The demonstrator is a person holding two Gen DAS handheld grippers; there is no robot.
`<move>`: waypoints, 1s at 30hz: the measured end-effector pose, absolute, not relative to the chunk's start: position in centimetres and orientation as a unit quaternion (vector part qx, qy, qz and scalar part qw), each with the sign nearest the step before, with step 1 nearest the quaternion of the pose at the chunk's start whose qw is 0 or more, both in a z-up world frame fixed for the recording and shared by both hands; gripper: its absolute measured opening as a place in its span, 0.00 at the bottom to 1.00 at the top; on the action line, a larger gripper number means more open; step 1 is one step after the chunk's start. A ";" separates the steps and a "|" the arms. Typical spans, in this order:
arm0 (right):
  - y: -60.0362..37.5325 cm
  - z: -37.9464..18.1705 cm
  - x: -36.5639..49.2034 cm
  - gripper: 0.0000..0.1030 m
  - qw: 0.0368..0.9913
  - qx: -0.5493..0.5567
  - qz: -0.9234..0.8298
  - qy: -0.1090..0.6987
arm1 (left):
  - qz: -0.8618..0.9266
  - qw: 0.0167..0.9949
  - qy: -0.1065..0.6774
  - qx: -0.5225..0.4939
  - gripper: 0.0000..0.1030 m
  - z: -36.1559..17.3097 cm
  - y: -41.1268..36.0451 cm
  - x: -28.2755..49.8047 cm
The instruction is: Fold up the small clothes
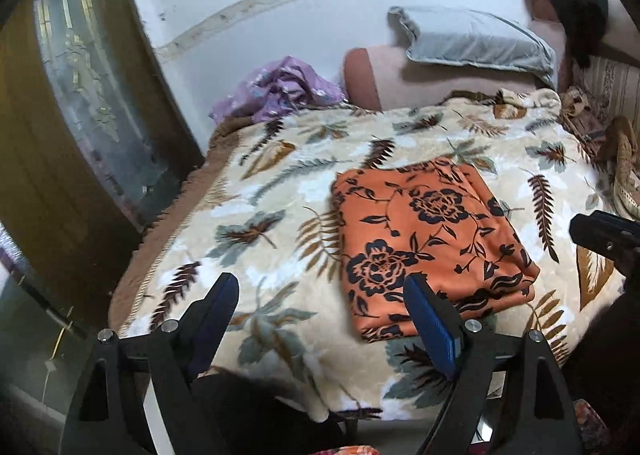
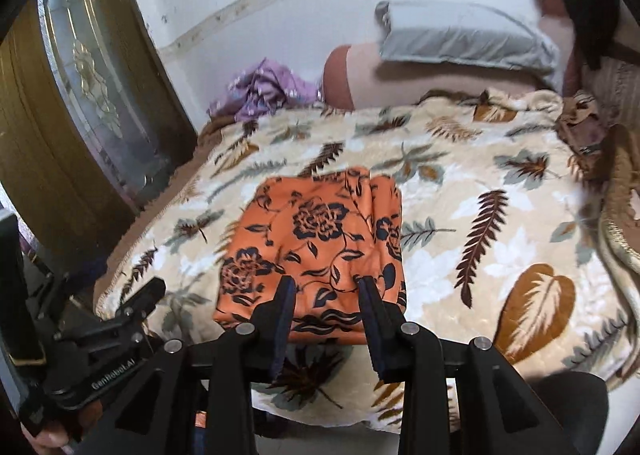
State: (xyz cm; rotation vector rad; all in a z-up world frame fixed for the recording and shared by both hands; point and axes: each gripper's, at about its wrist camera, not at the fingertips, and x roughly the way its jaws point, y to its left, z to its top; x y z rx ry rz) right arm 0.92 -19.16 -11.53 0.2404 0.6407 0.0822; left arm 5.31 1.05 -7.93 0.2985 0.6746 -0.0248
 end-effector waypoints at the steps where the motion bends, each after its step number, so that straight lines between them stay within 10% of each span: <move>1: -18.9 -11.1 0.4 0.37 0.944 0.114 0.039 0.308 | -0.004 0.935 0.323 0.143 0.83 -7.5 1.3 4.8; 4: -18.3 -10.1 -1.2 0.59 0.949 0.112 0.035 0.292 | -0.006 0.939 0.317 0.130 0.88 -6.5 1.9 3.5; 30: -17.7 -10.3 -2.3 0.60 0.948 0.124 0.028 0.292 | -0.038 0.935 0.340 0.094 0.88 -6.5 2.6 3.0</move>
